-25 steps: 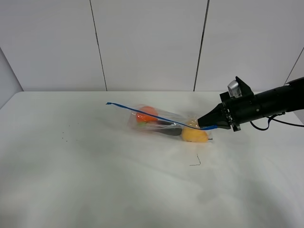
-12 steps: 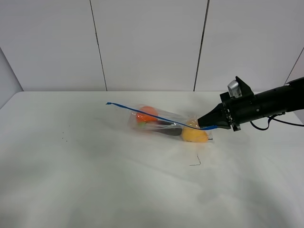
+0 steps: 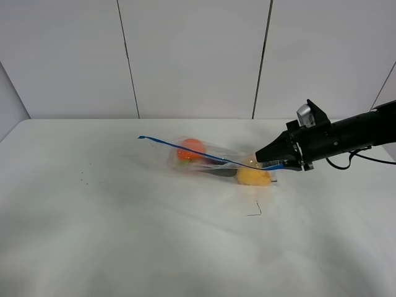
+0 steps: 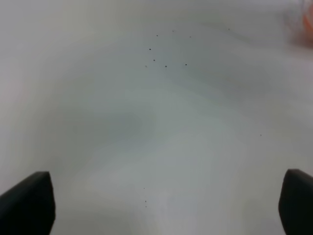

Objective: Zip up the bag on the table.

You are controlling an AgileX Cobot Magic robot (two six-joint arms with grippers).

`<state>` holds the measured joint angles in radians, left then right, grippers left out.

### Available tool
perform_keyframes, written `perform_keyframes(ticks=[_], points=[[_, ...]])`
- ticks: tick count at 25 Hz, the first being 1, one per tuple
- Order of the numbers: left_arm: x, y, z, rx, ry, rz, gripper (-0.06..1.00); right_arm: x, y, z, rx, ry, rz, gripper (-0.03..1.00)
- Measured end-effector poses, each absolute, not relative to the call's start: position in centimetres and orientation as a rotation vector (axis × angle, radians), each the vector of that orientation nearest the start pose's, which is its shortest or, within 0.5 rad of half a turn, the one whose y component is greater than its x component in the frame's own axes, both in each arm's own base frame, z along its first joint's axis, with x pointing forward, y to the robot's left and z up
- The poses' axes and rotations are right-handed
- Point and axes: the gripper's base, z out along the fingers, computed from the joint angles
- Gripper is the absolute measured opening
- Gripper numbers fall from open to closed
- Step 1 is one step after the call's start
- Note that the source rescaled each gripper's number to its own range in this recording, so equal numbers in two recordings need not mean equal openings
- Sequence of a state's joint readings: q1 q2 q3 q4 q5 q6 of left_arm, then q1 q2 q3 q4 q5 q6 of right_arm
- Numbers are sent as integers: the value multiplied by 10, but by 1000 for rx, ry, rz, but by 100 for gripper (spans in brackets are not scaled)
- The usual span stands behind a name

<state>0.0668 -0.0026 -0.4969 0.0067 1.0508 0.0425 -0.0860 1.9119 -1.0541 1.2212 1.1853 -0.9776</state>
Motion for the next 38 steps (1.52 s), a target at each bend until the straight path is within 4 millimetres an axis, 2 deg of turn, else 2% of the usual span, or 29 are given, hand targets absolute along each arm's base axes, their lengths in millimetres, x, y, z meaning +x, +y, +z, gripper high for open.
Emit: perform_keyframes(ticks=[1,2,5,17,22,24,27,33,36,38], points=[[-5,0,277,-25,2036,77,99,337,50,172,-186,2539,1426,81],[-5,0,277,-25,2036,77,99,338,49,170,-181,2545,1401,88],[-5,0,277,-25,2036,77,99,338,47,168,-189,2566,1348,98],[-5,0,277,-25,2036,77,100,341,47,169,-128,2547,1353,100],[-5,0,277,-25,2036,77,100,338,45,168,-179,2590,1295,100],[-5,0,277,-25,2036,77,100,337,41,169,-191,2635,1205,100],[-5,0,277,-25,2036,77,100,334,31,175,-177,2716,968,100],[-5,0,277,-25,2036,77,100,324,-1,200,-140,2812,372,100],[-5,0,277,-25,2036,77,100,318,-13,213,-99,2809,174,100],[-5,0,277,-25,2036,77,100,315,-17,220,-80,2798,113,100]])
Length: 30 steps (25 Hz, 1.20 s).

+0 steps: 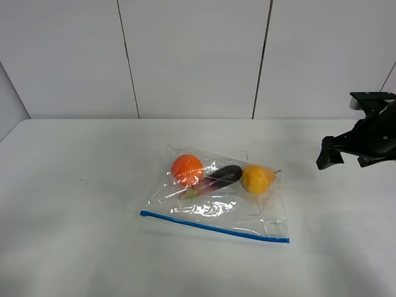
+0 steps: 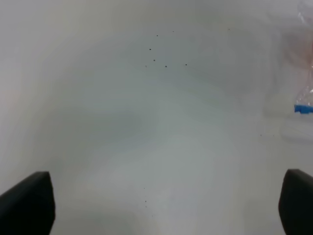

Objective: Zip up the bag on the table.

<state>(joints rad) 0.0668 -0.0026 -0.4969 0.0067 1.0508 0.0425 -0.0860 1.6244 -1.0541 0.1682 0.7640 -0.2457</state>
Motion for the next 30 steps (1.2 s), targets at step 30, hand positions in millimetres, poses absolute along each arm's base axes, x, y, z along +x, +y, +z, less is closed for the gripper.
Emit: perform_keyframes(ticks=[30], points=[[-5,0,277,-25,2036,77,100,166,-9,286,-153,2598,-21,100]])
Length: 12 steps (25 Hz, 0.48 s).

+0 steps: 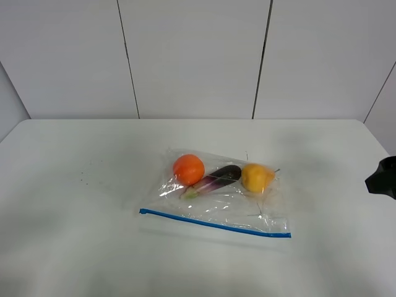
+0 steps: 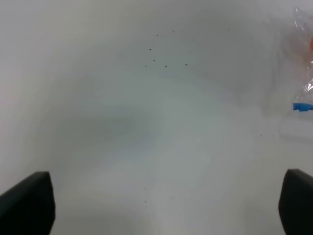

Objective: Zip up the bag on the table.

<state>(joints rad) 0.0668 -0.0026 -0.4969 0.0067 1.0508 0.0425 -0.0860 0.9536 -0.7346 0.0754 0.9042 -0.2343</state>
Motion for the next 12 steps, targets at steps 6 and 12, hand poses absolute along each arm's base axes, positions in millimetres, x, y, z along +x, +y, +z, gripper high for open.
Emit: perform_keyframes(ticks=[6,12], points=[[-5,0,277,-25,2036,77,100,127,-5,275,-157,2600,-14,100],[-5,0,277,-25,2036,77,100,96,4,283,-137,2497,63,100]])
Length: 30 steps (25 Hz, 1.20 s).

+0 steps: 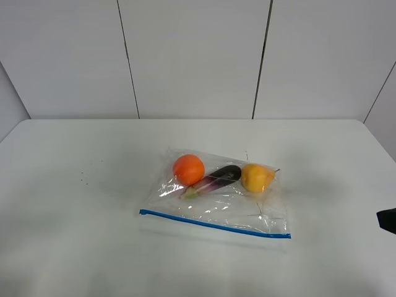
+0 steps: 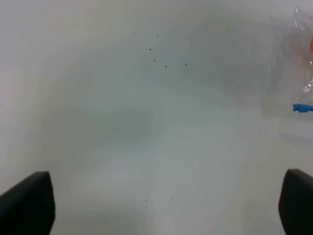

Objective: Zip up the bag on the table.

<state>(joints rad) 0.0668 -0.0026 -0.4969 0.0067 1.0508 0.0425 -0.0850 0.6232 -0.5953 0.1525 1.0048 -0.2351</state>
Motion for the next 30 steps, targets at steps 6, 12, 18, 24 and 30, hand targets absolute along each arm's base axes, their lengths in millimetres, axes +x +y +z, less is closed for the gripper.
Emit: perform_keyframes(ticks=[6,12,18,24,30], points=[[-5,0,277,-25,2036,77,100,65,10,294,-214,2371,65,100],[-5,0,277,-25,2036,77,100,41,11,302,-211,2215,45,100],[-5,0,277,-25,2036,77,100,28,11,299,-193,2156,45,100],[-5,0,277,-25,2036,77,100,9,12,290,-174,2047,50,100],[-5,0,277,-25,2036,77,100,-7,8,288,-130,1964,2,100]])
